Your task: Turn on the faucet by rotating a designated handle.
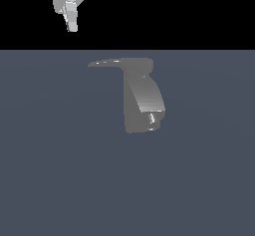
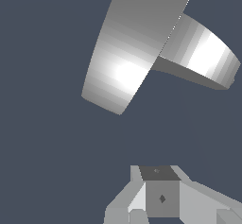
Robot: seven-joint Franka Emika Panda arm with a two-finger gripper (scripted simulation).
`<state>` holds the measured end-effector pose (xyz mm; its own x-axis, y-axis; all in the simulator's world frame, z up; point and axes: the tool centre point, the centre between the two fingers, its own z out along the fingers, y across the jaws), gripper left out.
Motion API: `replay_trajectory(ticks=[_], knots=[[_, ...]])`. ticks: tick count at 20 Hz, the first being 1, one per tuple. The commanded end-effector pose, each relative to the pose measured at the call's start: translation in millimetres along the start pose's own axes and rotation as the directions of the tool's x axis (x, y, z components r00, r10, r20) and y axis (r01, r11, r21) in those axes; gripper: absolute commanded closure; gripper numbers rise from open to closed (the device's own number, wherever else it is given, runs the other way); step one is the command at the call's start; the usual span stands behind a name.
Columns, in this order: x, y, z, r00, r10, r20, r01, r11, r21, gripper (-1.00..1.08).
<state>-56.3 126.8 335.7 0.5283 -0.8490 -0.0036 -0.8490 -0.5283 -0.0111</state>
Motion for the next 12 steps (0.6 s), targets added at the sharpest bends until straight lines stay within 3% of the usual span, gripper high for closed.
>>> replay_trajectory(ticks=[1,12], knots=[[6.4,-11.9,8.4,0.999,0.053,0.000,-0.053,0.999,0.000,1.08],[45.0,-60.5,46.9,0.957,0.289,-0.004,-0.289,0.957,-0.004,1.08]])
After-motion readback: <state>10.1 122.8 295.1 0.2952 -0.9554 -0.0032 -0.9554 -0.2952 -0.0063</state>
